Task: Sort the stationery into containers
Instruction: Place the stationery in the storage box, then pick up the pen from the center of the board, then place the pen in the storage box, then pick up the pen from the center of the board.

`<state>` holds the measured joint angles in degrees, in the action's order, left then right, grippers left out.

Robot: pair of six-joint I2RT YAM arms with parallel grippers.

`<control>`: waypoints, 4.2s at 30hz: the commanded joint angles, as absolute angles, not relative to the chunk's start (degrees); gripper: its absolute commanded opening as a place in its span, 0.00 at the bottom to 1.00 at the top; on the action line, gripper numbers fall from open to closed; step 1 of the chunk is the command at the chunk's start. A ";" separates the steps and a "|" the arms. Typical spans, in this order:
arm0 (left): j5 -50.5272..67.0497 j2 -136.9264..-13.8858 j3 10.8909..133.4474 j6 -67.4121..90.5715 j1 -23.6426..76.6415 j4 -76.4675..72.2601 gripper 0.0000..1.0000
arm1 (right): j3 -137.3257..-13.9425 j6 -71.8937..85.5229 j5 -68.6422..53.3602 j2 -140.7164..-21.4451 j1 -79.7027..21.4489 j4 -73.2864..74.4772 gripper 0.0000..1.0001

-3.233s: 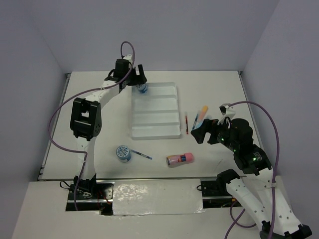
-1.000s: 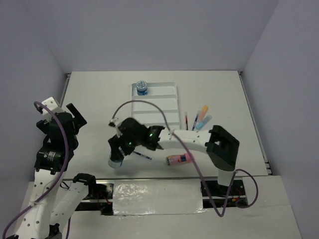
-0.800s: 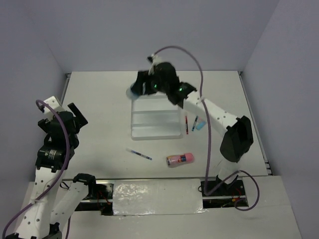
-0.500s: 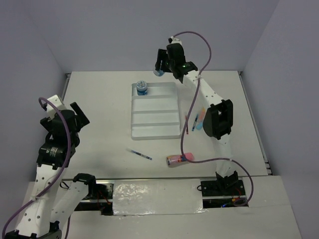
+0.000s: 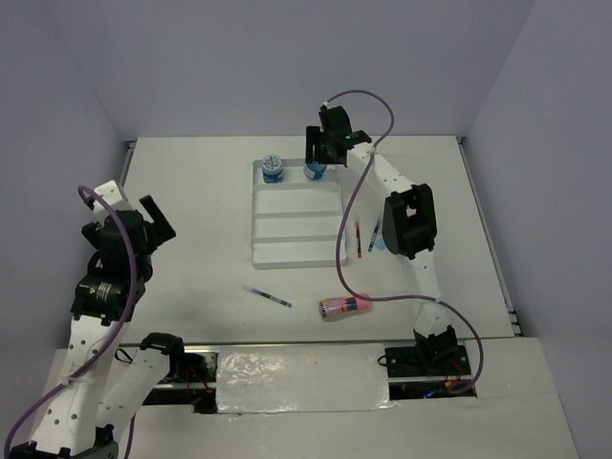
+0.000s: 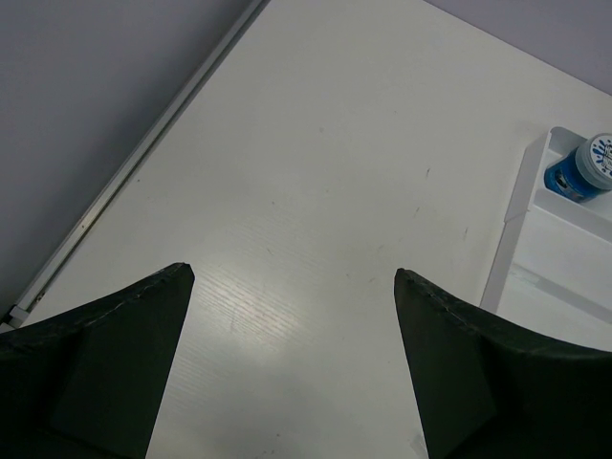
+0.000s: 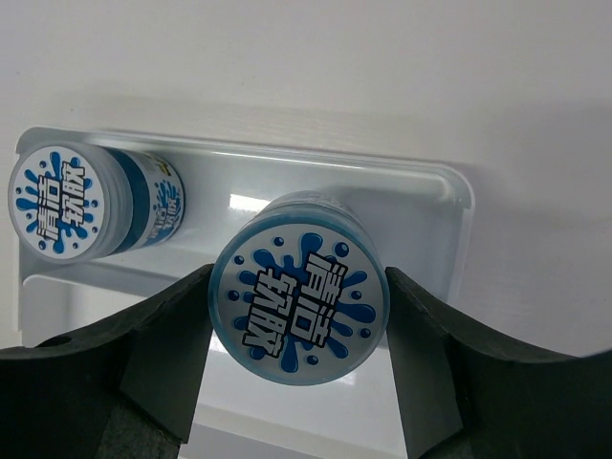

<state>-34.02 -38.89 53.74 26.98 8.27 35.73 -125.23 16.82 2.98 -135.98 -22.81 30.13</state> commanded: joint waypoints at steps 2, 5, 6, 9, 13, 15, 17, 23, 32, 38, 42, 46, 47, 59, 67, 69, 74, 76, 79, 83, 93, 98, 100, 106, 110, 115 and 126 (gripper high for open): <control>-33.05 -38.76 53.44 25.84 7.91 33.49 0.99 | -127.01 14.77 2.81 -134.65 -23.29 28.30 0.50; -33.13 -38.76 53.35 25.84 7.91 33.66 0.99 | -125.60 14.33 2.55 -133.25 -23.29 28.30 0.80; -33.05 -38.76 53.35 25.84 7.91 33.58 0.99 | -125.77 13.98 2.37 -132.72 -23.47 28.65 0.92; -33.13 -39.02 53.44 25.84 7.91 33.66 0.99 | -127.26 12.49 3.16 -130.79 -24.34 31.37 1.00; -35.41 -39.64 53.70 26.45 7.91 34.36 0.99 | -111.35 4.59 1.78 -115.70 -32.66 27.36 0.97; -37.08 -39.73 53.96 27.24 7.91 35.33 0.99 | -101.65 -3.02 -4.47 -105.36 -37.94 24.01 0.91; -38.76 -39.82 54.14 27.77 7.73 36.12 0.99 | -87.93 -7.01 -3.78 -99.87 -47.48 19.18 0.80; -38.85 -39.38 54.05 28.04 7.56 36.21 0.99 | -75.94 -8.88 -4.05 -97.64 -61.69 21.44 0.64; -38.85 -38.85 53.96 27.95 7.47 36.04 0.99 | -76.64 -7.91 -1.58 -107.57 -65.48 24.52 0.53; -38.58 -38.94 53.88 27.77 7.47 35.95 0.99 | -77.52 -7.30 -1.23 -112.40 -65.39 26.10 0.47; -38.50 -38.94 53.88 27.77 7.47 35.95 0.99 | -76.29 -6.15 -3.25 -113.82 -65.48 26.02 0.43; -38.50 -38.94 53.88 27.69 7.47 35.86 0.99 | -75.85 -5.54 -3.25 -115.22 -65.83 26.19 0.32; -38.50 -38.85 53.88 27.69 7.47 35.86 0.99 | -75.94 -5.71 -4.30 -115.14 -66.00 26.10 0.20; -40.52 -37.35 53.88 28.48 7.47 36.21 0.99 | -78.74 -14.68 -16.01 -98.35 -57.68 18.81 0.00; -39.82 -37.44 53.88 28.39 7.21 36.04 0.99 | -92.99 40.19 18.43 -105.46 -40.27 23.45 0.00; -39.46 -37.53 53.79 28.48 6.77 35.77 0.99 | -87.39 51.89 24.76 -104.25 -37.88 19.71 0.00; -38.76 -38.58 53.70 28.39 6.77 35.77 0.99 | -84.00 78.03 30.32 -104.58 -37.09 16.51 0.00; -38.50 -38.76 53.79 28.39 6.77 35.60 0.99 | -87.78 84.00 31.55 -108.36 -37.00 20.72 0.00; -38.23 -38.94 53.79 28.30 6.77 35.60 0.99 | -90.88 90.16 33.22 -111.09 -37.00 23.73 0.00; -37.97 -38.85 53.61 28.04 6.77 35.24 0.99 | -89.12 99.74 32.44 -113.02 -36.57 25.49 0.03; -36.04 -39.55 53.61 27.69 6.77 34.89 0.99 | -90.35 105.21 29.44 -119.62 -37.18 23.21 0.14; -34.46 -39.46 53.53 27.07 6.77 34.54 0.99 | -90.44 100.39 31.12 -119.27 -36.65 19.60 0.55; -34.28 -39.29 53.53 26.98 6.77 34.45 0.99 | -90.79 98.97 30.68 -118.83 -36.56 19.60 0.71; -34.36 -39.11 53.52 26.98 6.86 34.54 0.99 | -78.08 79.73 29.80 -104.47 -34.90 5.32 0.78; -34.45 -38.59 53.35 26.81 7.56 34.63 0.99 | -69.52 49.01 15.60 -93.09 -28.07 -3.09 0.73; -33.14 -38.67 53.44 26.37 7.65 34.28 0.99 | -76.64 26.91 12.48 -94.48 -25.67 30.74 0.61; -32.52 -39.90 53.09 25.84 7.56 33.75 0.99 | -71.72 24.52 10.20 -98.08 -24.17 31.64 0.47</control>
